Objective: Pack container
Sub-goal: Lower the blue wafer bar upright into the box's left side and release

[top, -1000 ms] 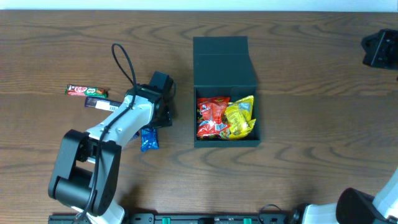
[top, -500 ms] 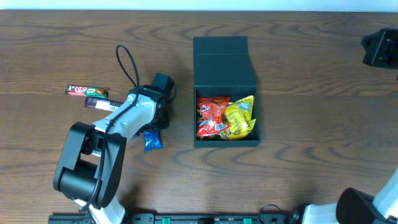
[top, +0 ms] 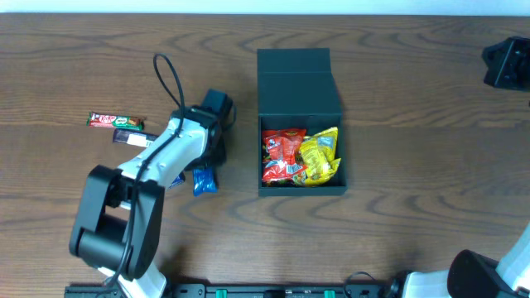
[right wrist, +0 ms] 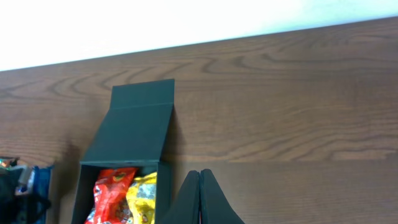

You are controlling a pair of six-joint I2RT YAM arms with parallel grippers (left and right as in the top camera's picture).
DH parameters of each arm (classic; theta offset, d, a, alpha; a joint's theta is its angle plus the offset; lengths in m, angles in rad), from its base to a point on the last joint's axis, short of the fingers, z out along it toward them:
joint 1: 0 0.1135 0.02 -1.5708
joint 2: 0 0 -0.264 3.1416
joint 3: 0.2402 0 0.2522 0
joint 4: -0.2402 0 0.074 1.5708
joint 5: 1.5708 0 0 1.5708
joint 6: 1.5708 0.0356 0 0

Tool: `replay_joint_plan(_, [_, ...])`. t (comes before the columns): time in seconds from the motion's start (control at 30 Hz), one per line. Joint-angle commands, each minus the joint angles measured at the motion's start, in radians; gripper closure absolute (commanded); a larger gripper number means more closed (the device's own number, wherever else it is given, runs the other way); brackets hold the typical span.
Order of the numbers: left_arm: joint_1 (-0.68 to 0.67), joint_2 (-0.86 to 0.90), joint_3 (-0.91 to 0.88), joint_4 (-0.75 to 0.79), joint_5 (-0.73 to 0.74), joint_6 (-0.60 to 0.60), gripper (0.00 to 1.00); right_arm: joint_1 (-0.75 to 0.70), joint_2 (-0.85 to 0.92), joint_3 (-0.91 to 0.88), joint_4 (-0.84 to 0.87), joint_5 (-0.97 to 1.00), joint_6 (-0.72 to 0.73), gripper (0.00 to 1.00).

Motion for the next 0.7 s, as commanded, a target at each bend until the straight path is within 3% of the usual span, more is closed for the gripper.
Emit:
replay_joint_plan(0.0, [0.006,-0.087,0.096,-0.03,-0.023,-0.003,0.69,0.009,-0.005,-0.001,0.003,-0.01,-0.014,0.98])
replay_joint_plan(0.23, [-0.063,-0.22,0.153,-0.043,-0.016,-0.068,0.76,0.009,-0.005,-0.001,0.003,-0.01,-0.013,0.98])
replay_joint_plan(0.47, [-0.232,-0.222,0.153,0.062,0.074,-0.182,0.94,0.009,-0.005,-0.001,0.003,-0.01,-0.013,0.99])
replay_joint_plan(0.67, [-0.322,-0.195,0.168,0.137,-0.019,-0.18,0.94,0.009,-0.005,-0.001,-0.001,-0.01,-0.013,0.98])
